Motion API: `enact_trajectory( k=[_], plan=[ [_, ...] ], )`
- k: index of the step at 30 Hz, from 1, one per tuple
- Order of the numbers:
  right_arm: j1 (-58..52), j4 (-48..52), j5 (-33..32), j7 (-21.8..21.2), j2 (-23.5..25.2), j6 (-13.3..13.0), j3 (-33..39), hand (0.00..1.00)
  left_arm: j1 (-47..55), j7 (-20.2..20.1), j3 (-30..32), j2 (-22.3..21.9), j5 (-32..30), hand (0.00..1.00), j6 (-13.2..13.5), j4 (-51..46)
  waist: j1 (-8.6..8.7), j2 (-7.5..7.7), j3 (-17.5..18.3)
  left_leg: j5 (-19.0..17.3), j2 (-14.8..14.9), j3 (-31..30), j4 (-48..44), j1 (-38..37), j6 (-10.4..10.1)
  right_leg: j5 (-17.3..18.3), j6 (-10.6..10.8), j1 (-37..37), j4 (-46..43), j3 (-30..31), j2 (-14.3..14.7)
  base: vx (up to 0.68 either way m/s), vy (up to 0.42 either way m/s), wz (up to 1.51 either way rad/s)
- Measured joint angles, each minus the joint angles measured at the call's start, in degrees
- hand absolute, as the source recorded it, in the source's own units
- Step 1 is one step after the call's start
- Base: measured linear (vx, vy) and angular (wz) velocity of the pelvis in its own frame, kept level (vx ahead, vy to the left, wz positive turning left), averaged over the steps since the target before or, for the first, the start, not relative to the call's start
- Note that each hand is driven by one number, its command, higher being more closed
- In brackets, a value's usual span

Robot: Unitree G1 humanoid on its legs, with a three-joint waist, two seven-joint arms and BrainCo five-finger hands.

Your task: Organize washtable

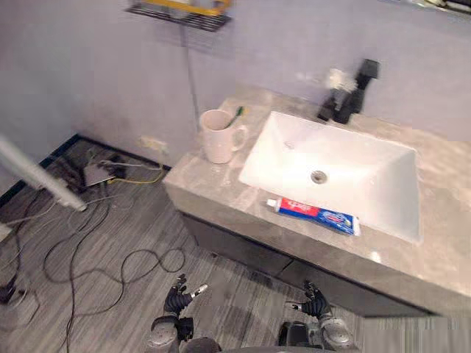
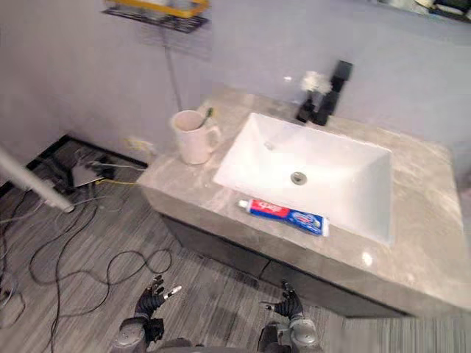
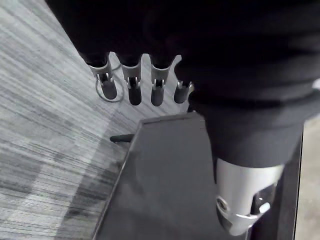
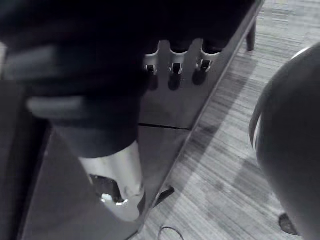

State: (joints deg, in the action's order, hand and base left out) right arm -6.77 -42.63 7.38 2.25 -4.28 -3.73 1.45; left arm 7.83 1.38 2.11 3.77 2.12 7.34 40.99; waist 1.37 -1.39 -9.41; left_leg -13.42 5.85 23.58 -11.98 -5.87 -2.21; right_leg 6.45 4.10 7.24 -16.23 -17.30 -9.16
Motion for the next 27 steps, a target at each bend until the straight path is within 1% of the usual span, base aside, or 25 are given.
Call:
enact_trajectory(
  k=[2, 4, 5, 6, 7, 8, 9, 11, 12, 13, 14, 15, 16, 17, 18, 19, 21, 24, 27],
  plan=[
    [-0.8, -0.8, -0.3, 0.1, -0.7, 0.0, 0.6, 0.00, 0.2, -0.1, -0.3, -1.0, 0.0, 0.00, 0.0, 0.2, 0.70, -0.48, 0.1, 1.1, 0.4, -0.1, -0.6, -1.0, -0.9, -0.5, 0.4, -2.2, 2.4, 0.4, 0.8, 0.08, -0.052, -0.20],
    [-1.0, -1.0, -0.2, 0.3, -0.8, 0.0, 0.5, 0.00, 0.2, -0.3, -0.3, -1.0, 0.0, 0.00, 0.0, 0.2, 0.71, -0.37, 0.2, 1.1, 1.7, -0.1, -4.0, -0.1, -1.0, -0.9, -0.1, -3.3, 4.3, 0.8, 1.8, 0.05, -0.089, -0.18],
    [-1.1, -1.0, -0.2, 0.2, -0.7, 0.0, 0.3, 0.00, 0.2, -0.4, -0.3, -0.7, 0.0, 0.00, 0.0, 0.1, 0.58, -0.15, 0.1, 1.1, 3.6, 0.0, -9.4, 2.0, -1.1, -1.3, -0.7, -4.3, 6.5, 1.8, 2.7, 0.04, -0.129, -0.35],
    [-1.2, -1.0, -0.2, 0.2, -0.7, 0.0, -0.1, 0.00, 0.2, -0.6, -0.2, -0.7, 0.0, 0.00, 0.0, 0.1, -0.08, -0.23, 0.0, 1.4, 6.2, -0.1, -16.6, 4.4, -1.5, -1.6, -1.5, -5.4, 8.1, 3.0, 4.0, 0.04, -0.135, -0.48],
    [-1.2, -1.0, -0.2, 0.2, -0.7, 0.0, -0.2, 0.00, 0.5, -0.7, -0.2, -0.8, 0.0, 0.00, -0.1, 0.1, -0.57, -0.47, -0.2, 1.8, 7.5, -0.2, -20.8, 5.5, -2.2, -1.7, -1.7, -6.1, 8.8, 3.7, 4.6, 0.09, -0.103, -0.86],
    [-1.1, -1.0, -0.3, 0.2, -0.6, 0.0, -0.2, 0.00, 1.7, -1.1, -0.2, -0.8, 0.0, 0.00, -0.2, 0.1, -1.54, -0.57, -0.5, 4.2, 10.1, -2.4, -30.0, 9.0, -3.2, -1.7, -2.2, -7.6, 9.7, 6.3, 5.8, 0.10, -0.054, -0.81],
    [-1.1, -1.0, -0.3, 0.3, -0.6, 0.0, -0.2, 0.00, 2.3, -1.2, -0.2, -0.9, 0.0, 0.00, -0.3, 0.1, -2.07, -0.13, -0.6, 3.5, 9.9, -4.1, -31.4, 9.7, -2.8, -1.7, -2.3, -8.1, 10.0, 7.2, 5.9, 0.15, -0.033, -0.93],
    [-0.9, -1.0, -0.6, 0.3, -0.7, 0.0, 0.3, 0.00, 2.8, -1.4, -0.3, -1.2, 0.0, 0.00, -0.5, 0.2, -2.29, -0.07, -0.6, -0.9, 7.8, -8.3, -28.3, 10.6, -2.4, -1.6, -2.5, -9.4, 10.4, 9.8, 5.6, 0.13, 0.000, -0.70],
    [-0.7, -1.0, -0.7, 0.4, -0.8, 0.0, 1.0, 0.00, 2.8, -1.4, -0.3, -1.2, 0.0, 0.00, -0.5, 0.1, -2.28, 0.26, -0.8, -2.0, 5.6, -10.6, -24.1, 11.5, -2.4, -1.6, -2.3, -9.7, 10.3, 11.2, 4.7, 0.11, 0.071, -0.68],
    [-0.7, -1.0, -0.7, 0.5, -1.0, 0.0, 1.0, 0.00, 2.7, -1.4, -0.4, -1.3, 0.0, 0.00, -0.5, 0.1, -2.26, 0.49, -1.0, -2.1, 3.7, -12.8, -19.7, 12.0, -2.6, -1.9, -1.7, -9.9, 10.3, 12.3, 4.0, 0.13, 0.140, -0.67],
    [-0.7, -1.0, -0.7, 0.5, -1.2, 0.0, 1.0, 0.00, 2.6, -1.4, -0.5, -1.3, 0.0, 0.00, -0.4, 0.1, -2.22, 0.44, -0.9, -1.5, 2.0, -15.5, -14.0, 12.1, -3.3, -1.8, -1.0, -10.0, 10.4, 13.3, 3.6, 0.11, 0.216, -0.64],
    [-0.9, -0.9, -0.7, 0.5, -1.9, -0.1, 1.0, 0.00, 2.4, -1.3, -0.9, -1.5, 0.0, 0.00, -0.3, 0.1, -2.23, -1.11, -0.5, 2.4, 1.2, -19.2, -5.9, 11.8, -5.1, -1.7, 0.4, -9.8, 10.5, 14.4, 4.6, 0.11, 0.258, -0.66],
    [-0.6, -1.8, -0.7, 0.5, -1.8, 0.2, 1.1, 0.00, 2.3, -1.0, -1.0, -1.4, 0.2, 0.00, -0.5, 1.1, -2.23, -1.38, -0.7, 4.9, 1.0, -19.1, -5.4, 10.8, -2.6, -1.5, 1.2, -10.4, 10.7, 15.7, 4.7, 0.10, 0.217, -0.50],
    [-1.0, -1.5, -0.7, 0.4, -1.4, 0.2, 0.9, 0.00, 2.3, -1.0, -1.2, -1.0, 0.3, 0.00, -0.5, 1.1, -2.19, -0.61, -0.6, 4.8, 0.3, -18.7, -4.5, 10.1, -2.5, -1.4, 1.3, -10.8, 11.0, 15.8, 4.0, 0.11, 0.181, -0.25],
    [-1.8, -1.5, -0.7, 0.3, -0.5, 0.1, 1.0, 0.00, 2.3, -1.0, -1.5, -0.1, 0.5, 0.00, -0.5, 1.2, -2.12, 1.07, -0.1, 5.0, -1.1, -18.1, -2.6, 9.1, -2.2, -1.4, 1.9, -11.2, 11.7, 15.9, 2.7, 0.13, 0.133, -0.05],
    [-2.5, -1.5, -0.7, 0.3, -0.1, 0.1, 1.0, 0.00, 2.6, -0.9, -1.5, 0.2, 0.5, 0.00, -0.6, 1.2, -2.26, 1.90, 0.4, 5.5, -2.2, -17.5, -0.4, 8.2, -1.4, -1.2, 2.2, -11.0, 11.9, 16.1, 1.6, 0.13, 0.124, -0.02],
    [-2.5, -1.5, -0.7, 0.3, 0.1, 0.1, 1.0, 0.00, 3.6, -1.0, -1.6, 0.5, 0.5, 0.00, -0.6, 1.3, -2.21, 2.94, 1.0, 6.4, -3.6, -16.9, 2.2, 6.2, -0.4, -1.1, 2.3, -11.7, 12.6, 16.3, 0.4, 0.12, 0.090, -0.08],
    [-2.4, -3.0, -0.7, 0.6, 0.1, 0.2, 2.7, 0.00, 4.1, -0.9, -1.6, 0.8, 0.5, 0.00, -1.4, 2.2, -2.14, 2.40, 1.4, 7.0, -5.0, -16.3, 5.0, 3.6, 0.2, -1.1, 2.4, -13.2, 13.7, 16.3, -0.4, 0.12, 0.076, -0.09],
    [-2.3, -4.0, -0.7, 0.6, 0.2, 0.2, 3.1, 0.00, 4.3, -0.3, -1.6, 1.1, 0.6, 0.00, -1.7, 3.0, -2.09, 1.96, 1.5, 7.1, -4.8, -16.8, 5.3, 3.1, 0.3, -1.1, 2.3, -14.2, 14.7, 15.8, -0.1, 0.09, -0.004, 0.05]
  ],
)
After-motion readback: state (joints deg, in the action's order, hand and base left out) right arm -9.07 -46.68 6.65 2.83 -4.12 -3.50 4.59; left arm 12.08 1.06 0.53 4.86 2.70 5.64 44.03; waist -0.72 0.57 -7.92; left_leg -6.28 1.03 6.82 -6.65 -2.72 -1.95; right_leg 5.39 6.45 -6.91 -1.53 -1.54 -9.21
